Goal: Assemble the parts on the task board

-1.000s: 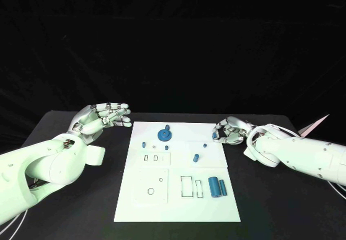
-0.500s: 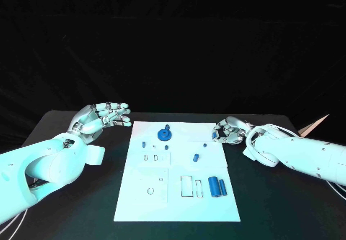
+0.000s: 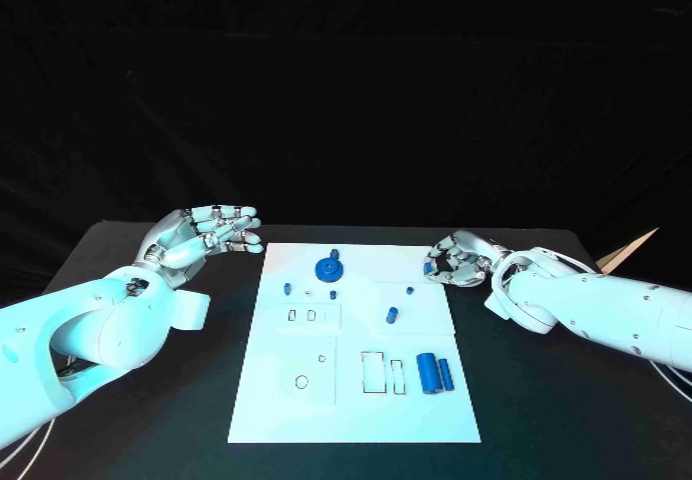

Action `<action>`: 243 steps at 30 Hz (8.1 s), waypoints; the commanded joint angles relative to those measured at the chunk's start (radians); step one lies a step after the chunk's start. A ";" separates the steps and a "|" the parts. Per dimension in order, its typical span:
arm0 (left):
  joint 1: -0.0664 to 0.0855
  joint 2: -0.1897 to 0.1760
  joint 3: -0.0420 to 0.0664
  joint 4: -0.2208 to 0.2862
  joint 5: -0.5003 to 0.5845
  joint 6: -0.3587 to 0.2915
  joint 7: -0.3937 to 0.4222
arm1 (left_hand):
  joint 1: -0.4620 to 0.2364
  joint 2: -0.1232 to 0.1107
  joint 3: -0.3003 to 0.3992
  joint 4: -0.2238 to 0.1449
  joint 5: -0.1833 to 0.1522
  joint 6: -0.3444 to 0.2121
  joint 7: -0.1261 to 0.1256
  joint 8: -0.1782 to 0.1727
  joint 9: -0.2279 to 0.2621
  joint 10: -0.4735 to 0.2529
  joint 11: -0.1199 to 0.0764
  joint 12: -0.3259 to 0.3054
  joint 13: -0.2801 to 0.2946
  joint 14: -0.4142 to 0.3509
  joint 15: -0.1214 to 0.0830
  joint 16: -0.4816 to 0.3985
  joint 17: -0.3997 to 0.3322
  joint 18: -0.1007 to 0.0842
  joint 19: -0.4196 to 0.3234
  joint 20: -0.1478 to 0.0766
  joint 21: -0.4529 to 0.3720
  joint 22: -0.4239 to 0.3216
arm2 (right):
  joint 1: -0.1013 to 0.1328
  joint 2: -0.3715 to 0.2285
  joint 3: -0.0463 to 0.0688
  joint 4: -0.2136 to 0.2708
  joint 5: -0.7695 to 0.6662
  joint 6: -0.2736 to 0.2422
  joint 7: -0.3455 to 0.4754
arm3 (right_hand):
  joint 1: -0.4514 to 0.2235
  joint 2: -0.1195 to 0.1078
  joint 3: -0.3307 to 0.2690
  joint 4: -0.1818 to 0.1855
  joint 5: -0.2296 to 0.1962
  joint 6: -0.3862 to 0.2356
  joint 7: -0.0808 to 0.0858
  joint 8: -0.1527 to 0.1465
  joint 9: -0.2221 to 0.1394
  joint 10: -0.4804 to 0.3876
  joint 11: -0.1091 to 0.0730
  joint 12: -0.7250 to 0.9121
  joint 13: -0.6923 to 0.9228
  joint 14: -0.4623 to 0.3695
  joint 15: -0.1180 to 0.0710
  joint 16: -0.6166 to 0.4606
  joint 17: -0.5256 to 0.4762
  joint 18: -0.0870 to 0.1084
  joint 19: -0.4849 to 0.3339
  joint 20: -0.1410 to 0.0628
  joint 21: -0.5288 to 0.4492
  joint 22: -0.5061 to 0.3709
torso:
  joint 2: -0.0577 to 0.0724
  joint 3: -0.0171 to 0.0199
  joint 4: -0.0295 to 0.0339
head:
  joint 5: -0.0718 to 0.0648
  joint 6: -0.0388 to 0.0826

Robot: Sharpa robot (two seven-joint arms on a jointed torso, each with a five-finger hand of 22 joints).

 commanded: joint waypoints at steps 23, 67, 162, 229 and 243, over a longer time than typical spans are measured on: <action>0.000 0.000 0.000 -0.004 0.001 0.003 -0.003 | -0.020 0.000 -0.008 0.006 0.000 -0.007 0.012 -0.017 0.019 0.003 0.003 -0.014 0.011 -0.012 -0.002 0.019 0.021 0.010 -0.013 -0.004 0.025 0.020 | 0.026 0.005 0.001 0.229 -0.036 -0.151 -0.188 | -0.057 0.039 0.064 -0.010 0.009 0.037 -0.012 0.079 0.053 0.017 -0.015 0.039 0.130 0.106 -0.016 0.014 0.273 -0.030 0.096 -0.014 0.064 0.253 | -0.002 -0.0011 -0.0010 | 0.010 0.005; 0.000 0.019 -0.001 -0.013 0.001 0.009 -0.011 | -0.018 0.002 -0.006 0.005 0.001 -0.007 0.012 -0.018 0.019 0.002 0.003 -0.014 0.011 -0.012 -0.002 0.019 0.022 0.010 -0.014 -0.004 0.027 0.021 | -0.046 0.280 -0.020 0.349 -0.361 -0.154 -0.486 | -0.073 0.035 0.069 -0.014 0.007 0.027 -0.011 0.086 0.058 0.020 -0.015 0.043 0.134 0.106 -0.017 0.014 0.273 -0.031 0.099 -0.015 0.069 0.257 | 0.000 -0.0015 -0.0003 | 0.070 -0.032; -0.001 0.015 -0.003 -0.023 0.001 0.021 -0.023 | -0.020 0.002 -0.007 0.005 0.000 -0.008 0.012 -0.019 0.020 0.001 0.003 -0.014 0.011 -0.017 -0.001 0.018 0.026 0.009 -0.019 -0.003 0.031 0.023 | -0.062 0.284 -0.021 0.313 -0.412 -0.137 -0.514 | -0.152 -0.078 0.019 -0.018 0.006 -0.111 0.040 0.028 0.025 -0.084 0.030 -0.089 0.024 0.101 0.022 0.004 0.253 -0.019 0.076 0.020 0.020 0.226 | -0.001 -0.0012 -0.0006 | 0.069 -0.033; 0.085 0.391 -0.015 -0.302 -0.936 0.546 -0.941 | -0.326 0.057 -0.258 0.166 0.000 -0.078 -0.104 0.486 0.379 0.003 -0.122 1.000 0.705 0.453 -0.124 1.071 0.975 -0.052 0.261 -0.113 0.792 0.736 | 0.081 -0.001 -0.003 0.360 0.384 -0.212 -0.137 | 0.023 -0.003 -0.311 0.163 0.014 -0.190 0.066 0.022 -0.008 -0.232 0.056 -0.197 -0.123 0.061 0.045 -0.061 0.139 0.025 -0.011 0.042 -0.181 0.112 | -0.055 0.0193 -0.0279 | 0.101 -0.069; 0.085 0.425 -0.031 -0.351 -0.948 0.581 -0.945 | -0.318 0.068 -0.275 0.164 0.002 -0.101 -0.094 0.462 0.377 -0.019 -0.113 0.986 0.687 0.454 -0.117 1.076 0.982 -0.053 0.260 -0.107 0.796 0.743 | 0.081 0.006 -0.003 0.354 0.381 -0.206 -0.143 | 0.021 -0.003 -0.312 0.164 0.014 -0.192 0.067 0.023 -0.008 -0.234 0.056 -0.198 -0.125 0.060 0.045 -0.063 0.137 0.026 -0.012 0.042 -0.184 0.110 | -0.054 0.0173 -0.0278 | 0.107 -0.075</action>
